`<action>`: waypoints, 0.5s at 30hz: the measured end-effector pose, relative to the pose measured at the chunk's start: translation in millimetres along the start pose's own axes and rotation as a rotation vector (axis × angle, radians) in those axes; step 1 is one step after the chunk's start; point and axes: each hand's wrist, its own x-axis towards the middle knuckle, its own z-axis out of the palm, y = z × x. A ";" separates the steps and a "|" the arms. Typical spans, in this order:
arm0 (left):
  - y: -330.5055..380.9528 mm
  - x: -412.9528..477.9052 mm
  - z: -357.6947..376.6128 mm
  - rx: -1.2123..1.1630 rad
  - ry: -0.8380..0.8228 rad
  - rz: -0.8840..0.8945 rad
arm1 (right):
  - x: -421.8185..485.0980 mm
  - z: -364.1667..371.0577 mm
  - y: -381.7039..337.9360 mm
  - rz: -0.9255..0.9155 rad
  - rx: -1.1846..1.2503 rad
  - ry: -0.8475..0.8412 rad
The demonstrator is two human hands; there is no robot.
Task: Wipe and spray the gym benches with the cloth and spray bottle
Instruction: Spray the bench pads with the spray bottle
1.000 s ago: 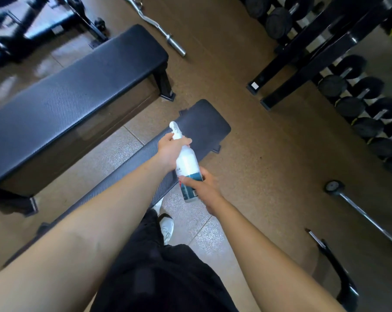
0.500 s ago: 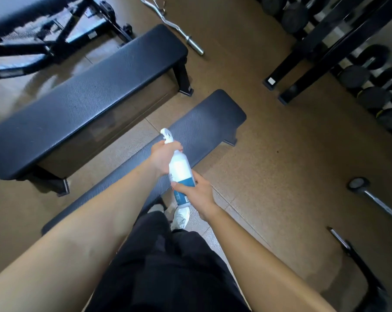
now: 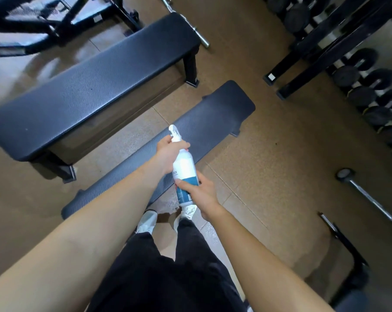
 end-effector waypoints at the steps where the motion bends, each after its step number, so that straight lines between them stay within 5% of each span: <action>1: -2.0 -3.4 -8.8 0.015 -0.019 0.000 | -6.1 9.9 3.8 0.017 0.017 0.012; 15: -41.5 -59.7 -72.9 0.061 -0.062 -0.067 | -72.9 65.2 58.4 0.064 0.009 0.097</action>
